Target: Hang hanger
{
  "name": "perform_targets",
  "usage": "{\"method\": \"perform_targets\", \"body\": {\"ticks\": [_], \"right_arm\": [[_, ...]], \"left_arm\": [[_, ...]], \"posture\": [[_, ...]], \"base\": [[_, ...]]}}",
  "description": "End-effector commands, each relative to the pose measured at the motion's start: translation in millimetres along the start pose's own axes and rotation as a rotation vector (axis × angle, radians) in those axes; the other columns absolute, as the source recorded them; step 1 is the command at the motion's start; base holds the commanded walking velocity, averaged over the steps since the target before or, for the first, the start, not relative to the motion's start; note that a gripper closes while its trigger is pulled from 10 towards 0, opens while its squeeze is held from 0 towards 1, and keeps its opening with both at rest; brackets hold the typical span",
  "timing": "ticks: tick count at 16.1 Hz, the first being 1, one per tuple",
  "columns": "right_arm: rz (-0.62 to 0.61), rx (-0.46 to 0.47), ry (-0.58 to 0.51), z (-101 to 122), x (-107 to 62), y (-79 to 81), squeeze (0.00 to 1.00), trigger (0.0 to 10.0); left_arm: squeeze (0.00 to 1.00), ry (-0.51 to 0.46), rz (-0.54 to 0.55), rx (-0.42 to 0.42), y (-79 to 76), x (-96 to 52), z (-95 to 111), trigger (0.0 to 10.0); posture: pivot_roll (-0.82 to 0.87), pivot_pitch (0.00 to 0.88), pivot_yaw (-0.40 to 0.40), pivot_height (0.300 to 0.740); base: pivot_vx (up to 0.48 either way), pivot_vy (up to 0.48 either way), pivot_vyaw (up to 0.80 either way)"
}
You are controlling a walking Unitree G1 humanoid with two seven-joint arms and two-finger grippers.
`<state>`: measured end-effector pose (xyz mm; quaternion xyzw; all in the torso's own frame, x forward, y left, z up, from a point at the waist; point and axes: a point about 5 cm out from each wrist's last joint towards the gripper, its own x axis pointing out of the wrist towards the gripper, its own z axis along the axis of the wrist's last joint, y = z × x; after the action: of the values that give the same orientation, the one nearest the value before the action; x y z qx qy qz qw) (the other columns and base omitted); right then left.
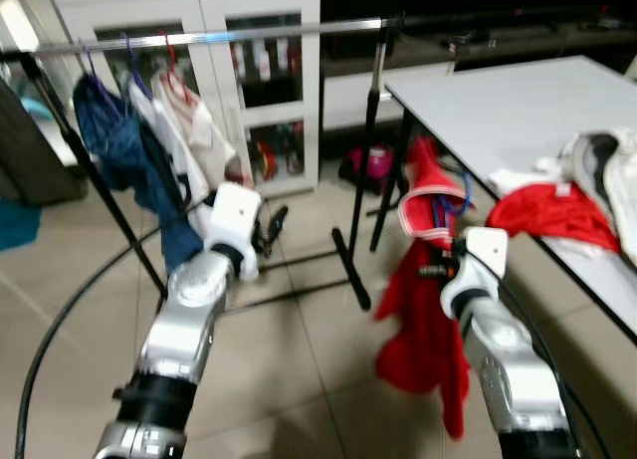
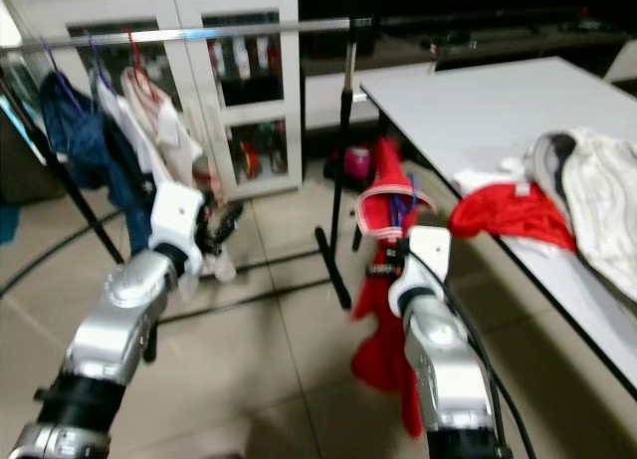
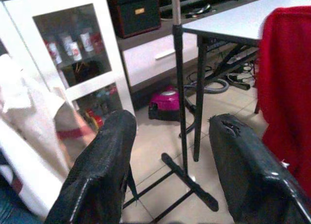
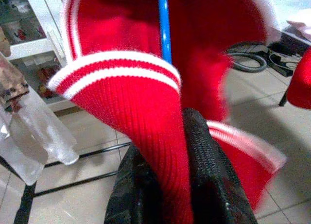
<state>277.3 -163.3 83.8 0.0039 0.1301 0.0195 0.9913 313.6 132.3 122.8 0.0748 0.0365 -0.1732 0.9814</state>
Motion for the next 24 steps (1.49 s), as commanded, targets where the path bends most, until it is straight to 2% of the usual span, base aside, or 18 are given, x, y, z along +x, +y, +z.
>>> {"method": "perform_targets", "body": {"ticks": [1,3,7,9,12,15,17,20,24], "right_arm": [[-0.02,-0.01,-0.047,10,-0.2,-8.1,0.0,10.0],[-0.017,-0.011,-0.045,9,-0.1,-8.0,0.0,10.0],[-0.015,-0.014,-0.042,8,-1.3,-8.4,0.0,10.0],[-0.049,-0.052,-0.034,7,-0.8,-12.8,0.0,10.0],[-0.011,0.025,-0.054,11,-0.2,-10.9,0.0,10.0],[-0.005,0.054,-0.074,13,-0.3,-8.2,0.0,10.0],[-0.028,0.035,-0.13,21,-0.4,-6.5,0.0,10.0],[-0.025,0.069,-0.122,22,0.2,-7.4,0.0,10.0],[-0.066,0.044,-0.129,24,1.0,-11.8,0.0,10.0]], "left_arm": [[0.0,-0.016,-0.028,0.009,-9.0,2.2,4,10.0],[0.0,-0.003,-0.022,0.027,-8.4,1.3,3,10.0],[0.0,0.01,-0.028,0.008,-10.0,0.4,0,10.0],[0.0,0.008,-0.033,0.005,-11.9,0.5,0,10.0],[0.0,0.006,-0.041,0.004,-11.8,0.5,0,10.0],[0.0,0.003,-0.04,0.007,-11.2,1.1,2,10.0],[0.0,-0.012,-0.045,0.006,-11.6,1.1,4,10.0],[0.0,-0.029,-0.033,0.003,-10.7,1.0,7,10.0],[0.0,-0.031,-0.028,0.001,-9.5,0.8,8,10.0]], "posture": [[0.05,0.0,0.002,0.74],[0.05,0.0,0.002,0.74],[0.04,0.0,0.003,0.74],[0.04,0.0,0.004,0.74],[0.04,0.0,0.011,0.74],[0.05,0.0,0.011,0.74],[0.05,0.0,0.011,0.74],[0.05,0.0,0.011,0.74],[0.05,0.0,0.007,0.74]], "base": [[0.356,0.0,0.0],[0.354,0.0,0.0],[0.375,0.0,0.0],[0.382,0.0,0.0],[0.381,0.0,0.0],[0.379,0.0,0.0],[0.382,0.0,0.0],[0.382,0.0,0.0],[0.381,0.0,0.25]]}}
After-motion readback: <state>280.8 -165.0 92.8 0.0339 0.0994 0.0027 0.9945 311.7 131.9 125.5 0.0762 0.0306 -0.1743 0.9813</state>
